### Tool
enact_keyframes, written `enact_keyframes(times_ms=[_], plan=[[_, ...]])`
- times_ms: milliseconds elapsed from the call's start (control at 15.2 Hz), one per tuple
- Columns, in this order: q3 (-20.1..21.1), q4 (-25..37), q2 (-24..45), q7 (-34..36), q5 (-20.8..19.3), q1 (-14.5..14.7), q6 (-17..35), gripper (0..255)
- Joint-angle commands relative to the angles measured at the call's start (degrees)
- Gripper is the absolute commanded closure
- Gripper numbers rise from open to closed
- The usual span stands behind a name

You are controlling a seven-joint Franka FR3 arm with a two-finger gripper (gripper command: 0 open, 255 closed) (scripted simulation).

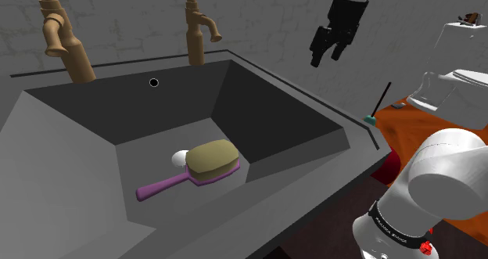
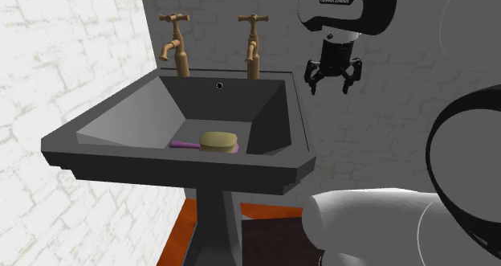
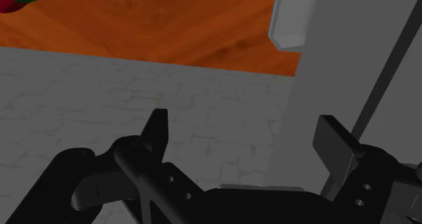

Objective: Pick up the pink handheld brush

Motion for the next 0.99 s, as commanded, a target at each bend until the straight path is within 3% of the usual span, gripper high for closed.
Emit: enact_keyframes(times_ms=[0, 924], plan=[[0.0, 0.0, 0.0, 0.0, 0.0, 0.0, 0.0, 0], [3.0, 5.53, 20.54, -15.61, 4.1, 11.89, 14.63, 0]])
